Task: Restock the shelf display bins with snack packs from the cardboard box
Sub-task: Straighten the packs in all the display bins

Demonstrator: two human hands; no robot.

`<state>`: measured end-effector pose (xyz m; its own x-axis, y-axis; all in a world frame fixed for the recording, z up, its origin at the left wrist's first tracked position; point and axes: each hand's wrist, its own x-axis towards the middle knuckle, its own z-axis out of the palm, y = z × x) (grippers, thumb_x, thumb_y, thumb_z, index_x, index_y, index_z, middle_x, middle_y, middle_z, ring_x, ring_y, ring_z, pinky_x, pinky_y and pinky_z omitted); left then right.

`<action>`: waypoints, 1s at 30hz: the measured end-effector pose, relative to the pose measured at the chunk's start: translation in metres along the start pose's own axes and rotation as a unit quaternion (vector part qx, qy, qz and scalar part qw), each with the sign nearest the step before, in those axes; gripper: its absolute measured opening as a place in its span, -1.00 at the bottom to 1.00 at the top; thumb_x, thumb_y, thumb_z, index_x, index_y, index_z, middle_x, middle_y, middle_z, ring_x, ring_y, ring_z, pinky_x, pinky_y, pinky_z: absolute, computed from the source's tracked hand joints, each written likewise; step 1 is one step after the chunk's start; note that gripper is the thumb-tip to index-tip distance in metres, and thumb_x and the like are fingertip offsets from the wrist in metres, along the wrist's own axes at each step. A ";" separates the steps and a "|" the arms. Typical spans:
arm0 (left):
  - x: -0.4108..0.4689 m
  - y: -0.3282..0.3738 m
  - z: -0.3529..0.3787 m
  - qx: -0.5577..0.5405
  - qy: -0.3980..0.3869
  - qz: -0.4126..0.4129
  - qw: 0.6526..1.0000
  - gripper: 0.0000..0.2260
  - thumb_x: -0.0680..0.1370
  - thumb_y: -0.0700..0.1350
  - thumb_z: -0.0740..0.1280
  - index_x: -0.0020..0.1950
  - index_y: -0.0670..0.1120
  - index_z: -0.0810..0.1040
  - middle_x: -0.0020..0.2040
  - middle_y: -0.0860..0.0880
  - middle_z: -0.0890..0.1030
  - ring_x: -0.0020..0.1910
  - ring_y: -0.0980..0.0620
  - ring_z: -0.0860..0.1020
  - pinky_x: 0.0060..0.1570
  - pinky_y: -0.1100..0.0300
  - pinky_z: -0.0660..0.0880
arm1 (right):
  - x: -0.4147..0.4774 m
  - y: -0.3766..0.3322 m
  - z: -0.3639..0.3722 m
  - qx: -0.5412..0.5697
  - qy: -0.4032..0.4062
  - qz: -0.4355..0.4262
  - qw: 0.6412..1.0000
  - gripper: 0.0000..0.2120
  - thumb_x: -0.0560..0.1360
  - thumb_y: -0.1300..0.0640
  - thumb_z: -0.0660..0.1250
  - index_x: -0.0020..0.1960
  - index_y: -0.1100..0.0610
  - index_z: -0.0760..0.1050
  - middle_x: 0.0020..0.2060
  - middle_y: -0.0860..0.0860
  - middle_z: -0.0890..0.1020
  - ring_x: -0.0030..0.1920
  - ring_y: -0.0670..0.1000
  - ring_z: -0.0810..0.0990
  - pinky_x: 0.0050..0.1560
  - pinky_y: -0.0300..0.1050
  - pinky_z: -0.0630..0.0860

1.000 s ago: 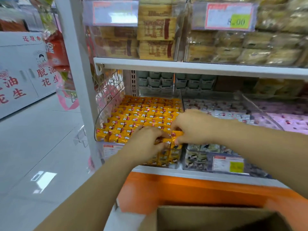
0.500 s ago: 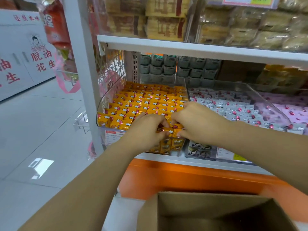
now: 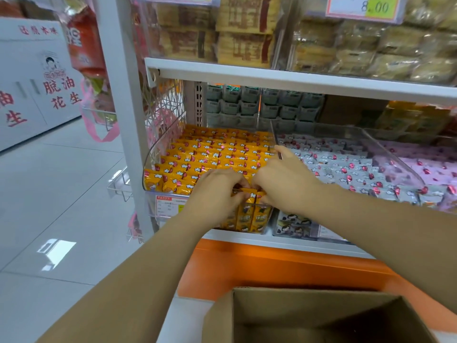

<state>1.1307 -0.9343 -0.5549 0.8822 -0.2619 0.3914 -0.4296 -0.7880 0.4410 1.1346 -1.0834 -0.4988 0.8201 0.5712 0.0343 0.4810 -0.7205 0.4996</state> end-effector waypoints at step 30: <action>0.074 0.032 -0.002 0.165 -0.234 -0.061 0.956 -0.56 0.66 0.12 -0.03 0.53 0.06 0.17 0.55 0.00 0.15 0.54 -0.08 0.06 0.46 -0.25 -0.06 | 0.000 0.081 0.021 0.379 -0.028 0.056 0.923 -0.67 0.62 0.10 0.17 0.36 -0.03 0.44 0.40 -0.13 0.39 0.38 -0.06 0.39 0.42 -0.12 0.26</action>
<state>1.1820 -0.9780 -0.5104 0.9448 -0.3162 -0.0856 -0.3012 -0.9413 0.1522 1.1803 -1.1496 -0.4763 0.8822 0.4707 -0.0063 0.4538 -0.8539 -0.2546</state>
